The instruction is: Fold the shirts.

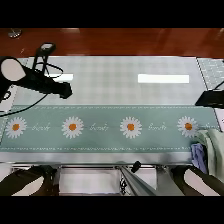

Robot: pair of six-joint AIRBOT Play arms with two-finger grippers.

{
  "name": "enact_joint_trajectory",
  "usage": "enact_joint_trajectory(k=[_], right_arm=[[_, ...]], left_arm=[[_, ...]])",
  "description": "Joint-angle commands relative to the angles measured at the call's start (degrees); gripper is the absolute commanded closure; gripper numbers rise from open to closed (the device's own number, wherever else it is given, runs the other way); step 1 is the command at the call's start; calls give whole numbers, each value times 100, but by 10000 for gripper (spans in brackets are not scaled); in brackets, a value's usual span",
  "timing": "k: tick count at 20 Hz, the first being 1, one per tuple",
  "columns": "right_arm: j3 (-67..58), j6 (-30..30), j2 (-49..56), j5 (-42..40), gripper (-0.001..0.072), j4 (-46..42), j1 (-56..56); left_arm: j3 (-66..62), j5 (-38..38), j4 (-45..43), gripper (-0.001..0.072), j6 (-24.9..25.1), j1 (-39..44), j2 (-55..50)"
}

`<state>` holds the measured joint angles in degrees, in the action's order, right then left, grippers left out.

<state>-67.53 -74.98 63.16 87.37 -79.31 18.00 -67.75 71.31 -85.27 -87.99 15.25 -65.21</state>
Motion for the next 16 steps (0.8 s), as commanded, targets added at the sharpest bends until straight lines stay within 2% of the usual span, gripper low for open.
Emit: enact_joint_trajectory(k=[1, 16], right_arm=[[-24, 4, 142, -365, 105, 81, -876], [-26, 7, 142, -433, 105, 122, -960]], left_arm=[[-116, 614, -625, 2, -581, 522, -140], [-116, 560, -623, 4, -577, 525, -160]])
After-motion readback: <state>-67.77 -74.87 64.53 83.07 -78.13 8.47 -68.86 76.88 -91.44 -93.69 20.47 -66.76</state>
